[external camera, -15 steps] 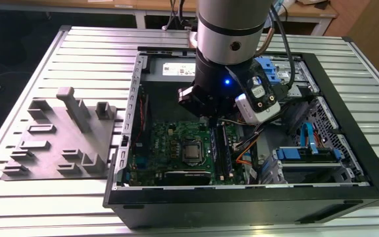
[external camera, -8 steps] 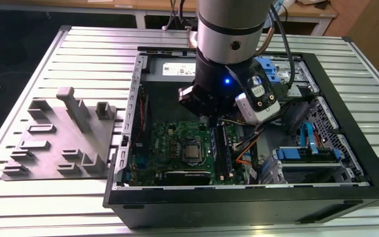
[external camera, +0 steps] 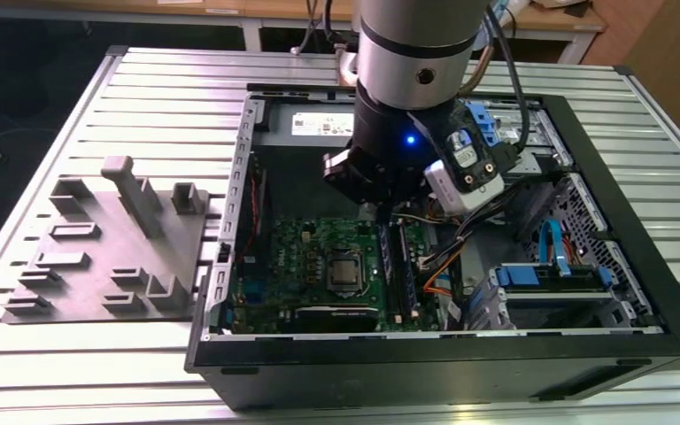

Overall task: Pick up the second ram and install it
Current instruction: 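Insert the second ram into the second slot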

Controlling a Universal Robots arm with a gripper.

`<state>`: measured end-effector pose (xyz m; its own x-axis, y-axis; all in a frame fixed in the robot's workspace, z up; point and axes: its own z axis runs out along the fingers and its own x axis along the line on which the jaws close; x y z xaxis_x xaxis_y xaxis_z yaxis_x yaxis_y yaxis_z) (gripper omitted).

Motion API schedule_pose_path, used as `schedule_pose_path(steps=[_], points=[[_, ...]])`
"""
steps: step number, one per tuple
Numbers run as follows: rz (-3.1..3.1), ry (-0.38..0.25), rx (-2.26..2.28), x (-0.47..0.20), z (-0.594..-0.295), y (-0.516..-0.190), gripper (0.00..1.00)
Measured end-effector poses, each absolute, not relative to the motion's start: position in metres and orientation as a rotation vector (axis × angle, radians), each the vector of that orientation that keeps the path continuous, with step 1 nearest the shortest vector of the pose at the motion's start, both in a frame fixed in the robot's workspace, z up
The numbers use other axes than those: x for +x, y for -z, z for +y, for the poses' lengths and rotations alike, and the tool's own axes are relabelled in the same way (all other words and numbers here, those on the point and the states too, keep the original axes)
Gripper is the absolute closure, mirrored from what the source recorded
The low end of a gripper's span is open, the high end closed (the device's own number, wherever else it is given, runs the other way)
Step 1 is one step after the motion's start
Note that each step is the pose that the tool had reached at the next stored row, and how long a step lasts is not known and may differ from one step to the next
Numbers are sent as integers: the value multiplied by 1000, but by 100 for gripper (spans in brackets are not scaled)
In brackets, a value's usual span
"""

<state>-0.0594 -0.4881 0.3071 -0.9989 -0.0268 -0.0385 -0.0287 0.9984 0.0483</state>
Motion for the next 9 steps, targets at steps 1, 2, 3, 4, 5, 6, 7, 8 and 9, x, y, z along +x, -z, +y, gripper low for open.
schedule_pose_path(steps=[1, 2, 3, 4, 5, 6, 7, 8, 9], points=[[3102, -76, -43, -59, -487, -307, 91], [3102, -77, -44, -59, -487, -306, 91], [3102, -77, -44, -59, -487, -306, 91], [3102, -77, -43, -59, -487, -306, 91], [3102, -77, -43, -59, -487, -305, 91], [3102, -77, -43, -59, -487, -304, 91], [3102, -77, -43, -59, -487, -302, 91], [3102, -77, -43, -59, -487, -301, 91], [3102, -77, -43, -59, -487, -299, 91]])
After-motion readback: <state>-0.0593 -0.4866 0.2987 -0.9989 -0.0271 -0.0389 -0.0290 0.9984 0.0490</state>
